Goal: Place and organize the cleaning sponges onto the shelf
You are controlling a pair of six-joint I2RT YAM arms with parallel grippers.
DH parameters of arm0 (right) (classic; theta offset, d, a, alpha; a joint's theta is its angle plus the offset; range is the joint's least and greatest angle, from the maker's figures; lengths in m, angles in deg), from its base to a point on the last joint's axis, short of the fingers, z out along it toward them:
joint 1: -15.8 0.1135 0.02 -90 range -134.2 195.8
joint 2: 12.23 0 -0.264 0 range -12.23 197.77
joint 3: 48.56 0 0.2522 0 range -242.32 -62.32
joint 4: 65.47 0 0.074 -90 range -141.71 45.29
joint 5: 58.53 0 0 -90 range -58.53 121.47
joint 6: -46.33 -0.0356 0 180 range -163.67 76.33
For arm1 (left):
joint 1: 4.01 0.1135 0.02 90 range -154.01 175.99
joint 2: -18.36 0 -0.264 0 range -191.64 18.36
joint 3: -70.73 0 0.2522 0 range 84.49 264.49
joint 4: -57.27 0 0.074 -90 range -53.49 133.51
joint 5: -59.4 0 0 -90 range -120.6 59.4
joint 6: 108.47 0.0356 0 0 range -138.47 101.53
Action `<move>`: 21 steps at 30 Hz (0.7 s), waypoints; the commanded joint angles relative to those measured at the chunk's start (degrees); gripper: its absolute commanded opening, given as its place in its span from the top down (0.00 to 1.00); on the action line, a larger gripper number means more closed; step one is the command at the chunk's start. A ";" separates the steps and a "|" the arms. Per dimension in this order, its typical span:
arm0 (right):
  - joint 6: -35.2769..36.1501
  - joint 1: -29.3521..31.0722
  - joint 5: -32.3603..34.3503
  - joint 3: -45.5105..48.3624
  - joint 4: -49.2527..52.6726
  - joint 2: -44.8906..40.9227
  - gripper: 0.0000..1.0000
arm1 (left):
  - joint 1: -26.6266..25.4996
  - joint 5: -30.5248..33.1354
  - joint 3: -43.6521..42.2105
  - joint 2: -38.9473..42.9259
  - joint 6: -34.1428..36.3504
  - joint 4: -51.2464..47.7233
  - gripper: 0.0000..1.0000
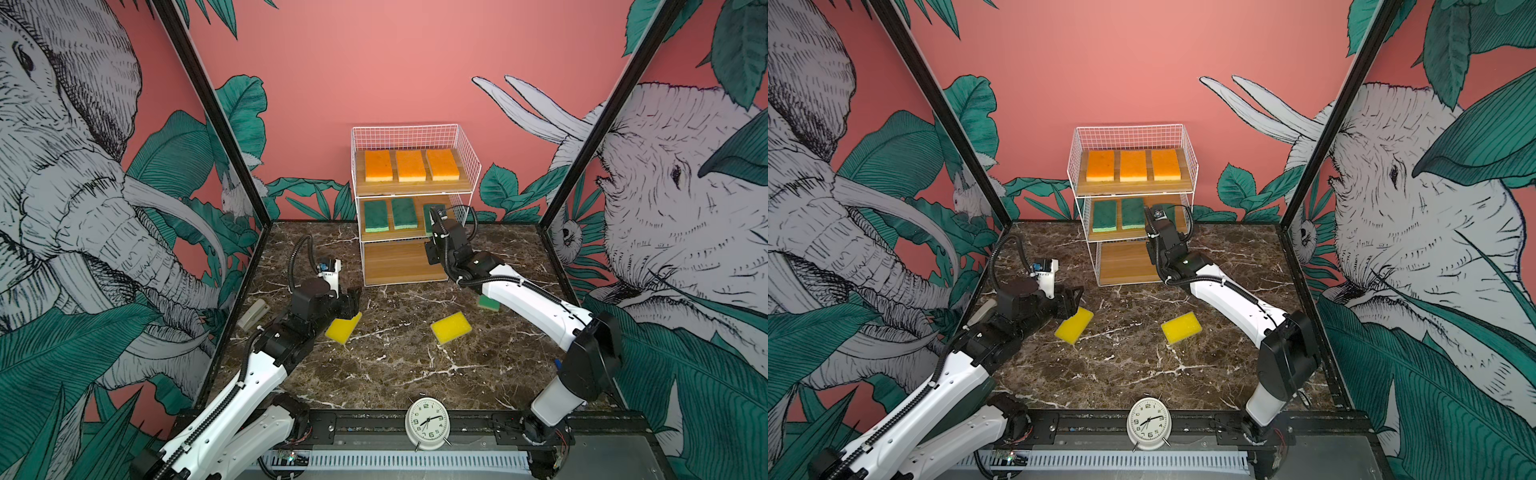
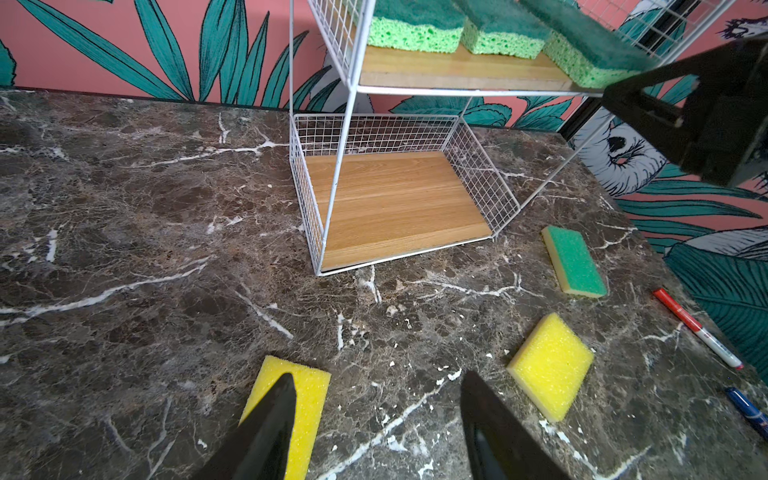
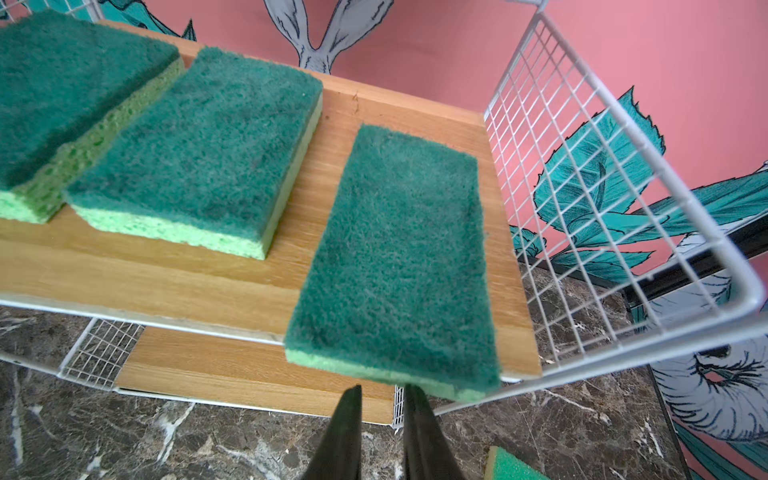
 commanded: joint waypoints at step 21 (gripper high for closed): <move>4.27 -1.30 1.71 -4.16 -6.57 2.93 0.78 | 0.48 0.82 -1.79 0.35 0.49 2.54 0.36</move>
